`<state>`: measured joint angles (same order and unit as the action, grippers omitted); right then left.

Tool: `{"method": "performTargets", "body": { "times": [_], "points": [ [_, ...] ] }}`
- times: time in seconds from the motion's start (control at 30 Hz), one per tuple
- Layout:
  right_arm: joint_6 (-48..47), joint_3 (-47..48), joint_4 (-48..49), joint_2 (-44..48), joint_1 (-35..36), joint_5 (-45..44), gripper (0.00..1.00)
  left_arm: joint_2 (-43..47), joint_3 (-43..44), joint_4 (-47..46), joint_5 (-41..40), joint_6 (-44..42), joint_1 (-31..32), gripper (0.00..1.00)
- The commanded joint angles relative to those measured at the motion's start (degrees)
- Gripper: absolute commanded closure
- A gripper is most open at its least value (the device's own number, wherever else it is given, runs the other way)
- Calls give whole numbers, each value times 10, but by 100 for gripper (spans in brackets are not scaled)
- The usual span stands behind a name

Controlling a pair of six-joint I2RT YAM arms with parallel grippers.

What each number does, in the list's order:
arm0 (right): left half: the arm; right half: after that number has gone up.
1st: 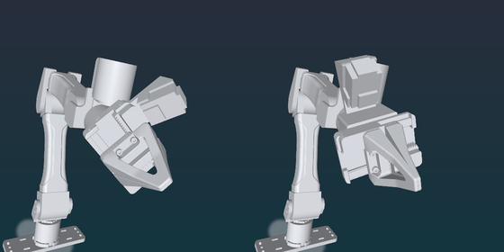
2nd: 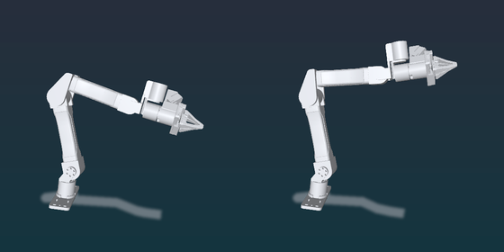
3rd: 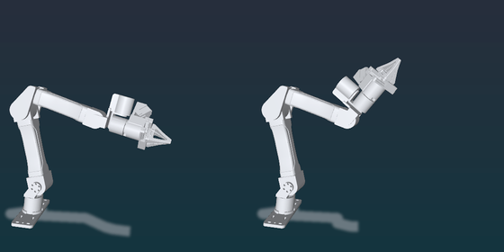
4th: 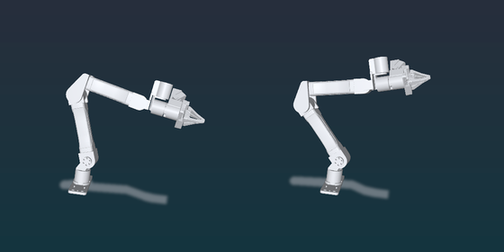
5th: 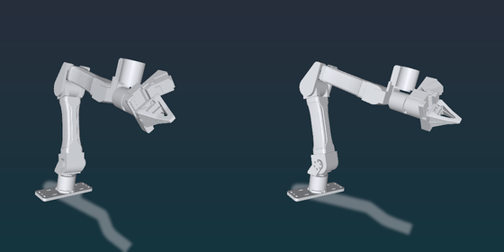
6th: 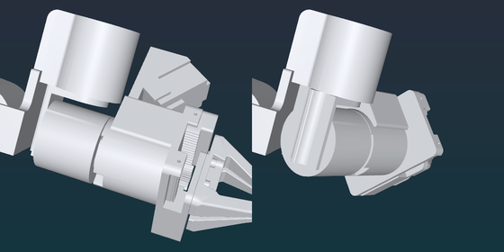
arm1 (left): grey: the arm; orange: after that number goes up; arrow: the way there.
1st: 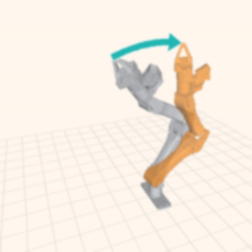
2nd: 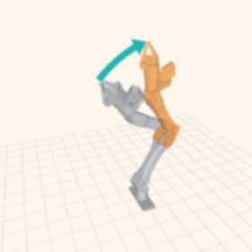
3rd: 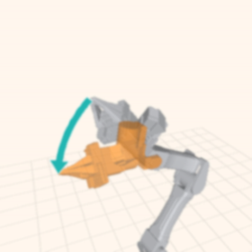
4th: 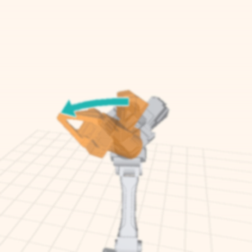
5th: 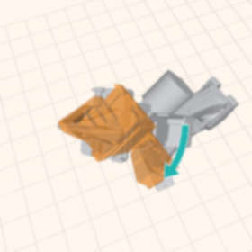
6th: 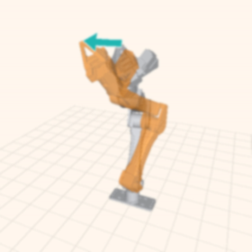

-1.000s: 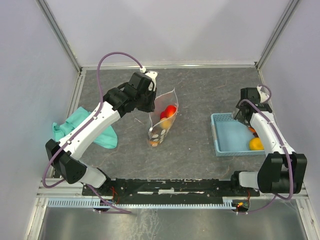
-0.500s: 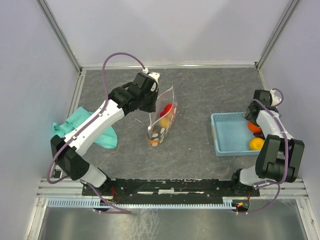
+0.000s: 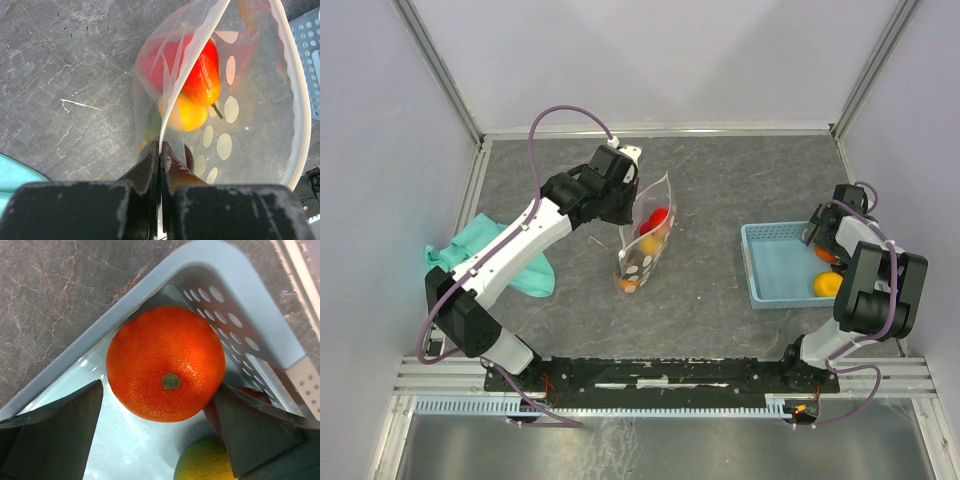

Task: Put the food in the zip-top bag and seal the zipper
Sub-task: Pick up the fake fruit from the bin.

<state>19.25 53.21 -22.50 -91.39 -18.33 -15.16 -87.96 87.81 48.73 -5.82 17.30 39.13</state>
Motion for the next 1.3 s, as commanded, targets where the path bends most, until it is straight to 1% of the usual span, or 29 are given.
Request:
{"method": "performTargets", "body": {
  "times": [0.0, 0.2, 0.3, 0.47, 0.7, 0.8, 0.9, 1.03, 1.27],
  "points": [
    [-26, 19, 36, -16, -5, 38, 1, 2, 24, -15, 0, -13, 2, 97],
    [-42, 26, 49, -45, -11, 65, 1, 3, 25, -13, 1, -14, 2, 97],
    [-47, 24, 58, -52, -13, 64, 1, 4, 26, -13, 2, -14, 2, 97],
    [-45, 6, 90, -33, -14, 62, 1, 6, 25, -12, 2, -14, 2, 97],
    [-68, 4, 96, 2, -14, 74, 1, 7, 23, -12, 2, -13, 2, 97],
    [-84, 3, 102, 9, -14, 109, 0, 7, 24, -13, 5, -12, 2, 97],
    [-87, 4, 102, 6, -14, 156, 4, 5, 25, -13, 7, -12, 2, 97],
    [-79, 1, 88, 11, -13, 198, 8, 5, 24, -13, 10, -11, 2, 97],
    [-78, 6, 61, 19, -1, 231, 7, 9, 19, -14, 12, -8, 2, 97]
  ]
}}
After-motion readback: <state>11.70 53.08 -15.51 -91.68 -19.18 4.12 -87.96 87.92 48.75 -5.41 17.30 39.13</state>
